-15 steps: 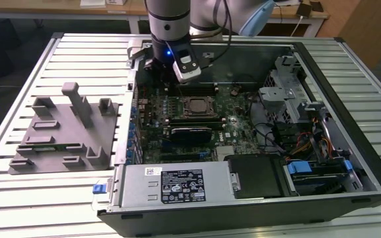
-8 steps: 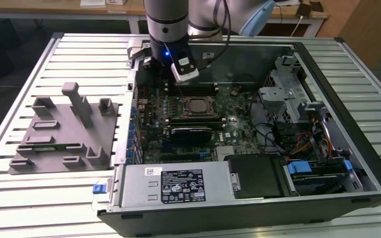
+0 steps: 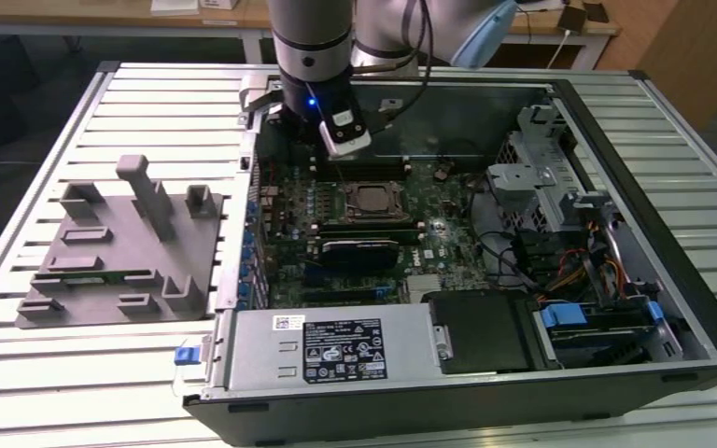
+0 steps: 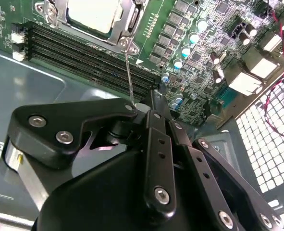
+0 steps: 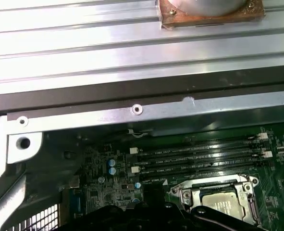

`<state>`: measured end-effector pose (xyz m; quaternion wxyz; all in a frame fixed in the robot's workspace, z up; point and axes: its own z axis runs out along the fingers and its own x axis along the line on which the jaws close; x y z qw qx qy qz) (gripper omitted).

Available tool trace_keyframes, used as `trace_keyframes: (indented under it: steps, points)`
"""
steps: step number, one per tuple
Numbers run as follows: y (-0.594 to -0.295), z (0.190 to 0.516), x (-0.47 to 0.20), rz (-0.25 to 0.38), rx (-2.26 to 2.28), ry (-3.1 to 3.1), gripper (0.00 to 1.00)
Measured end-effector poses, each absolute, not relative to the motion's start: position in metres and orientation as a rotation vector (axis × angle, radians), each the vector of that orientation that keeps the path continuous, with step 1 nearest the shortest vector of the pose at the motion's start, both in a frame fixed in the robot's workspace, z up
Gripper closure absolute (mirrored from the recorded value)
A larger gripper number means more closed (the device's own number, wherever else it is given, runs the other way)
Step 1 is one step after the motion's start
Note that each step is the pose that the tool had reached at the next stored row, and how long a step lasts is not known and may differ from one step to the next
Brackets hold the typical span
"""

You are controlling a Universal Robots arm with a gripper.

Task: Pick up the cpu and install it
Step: 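Install the first cpu locking lever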

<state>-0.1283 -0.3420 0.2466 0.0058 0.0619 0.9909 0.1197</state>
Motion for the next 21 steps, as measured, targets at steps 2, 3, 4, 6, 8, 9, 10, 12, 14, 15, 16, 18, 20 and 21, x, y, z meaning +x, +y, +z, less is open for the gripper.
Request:
trace_keyframes:
  steps: [2,3,4,6,8,9,10,12,14,15,16,18,20,21]
  points:
    - [-0.342,0.247,-0.128,0.375,0.194,3.102,0.89]
    - [-0.342,0.247,-0.128,0.375,0.194,3.102,0.89]
    - [-0.342,0.247,-0.128,0.375,0.194,3.102,0.89]
    - [-0.342,0.247,-0.127,0.375,0.194,3.102,0.89]
    - [-0.342,0.247,-0.124,0.375,0.194,3.102,0.89]
    - [-0.342,0.247,-0.122,0.375,0.194,3.102,0.89]
    - [-0.342,0.247,-0.120,0.375,0.194,3.102,0.89]
    - [-0.342,0.247,-0.111,0.375,0.194,3.102,0.89]
    - [-0.342,0.247,-0.106,0.374,0.195,3.102,0.89]
    - [-0.342,0.247,-0.102,0.374,0.195,3.102,0.89]
    - [-0.342,0.247,-0.100,0.373,0.196,3.102,0.89]
    - [-0.342,0.247,-0.094,0.373,0.196,3.102,0.89]
    - [-0.342,0.247,-0.088,0.371,0.197,3.102,0.89]
    - [-0.342,0.247,-0.086,0.370,0.197,3.102,0.89]
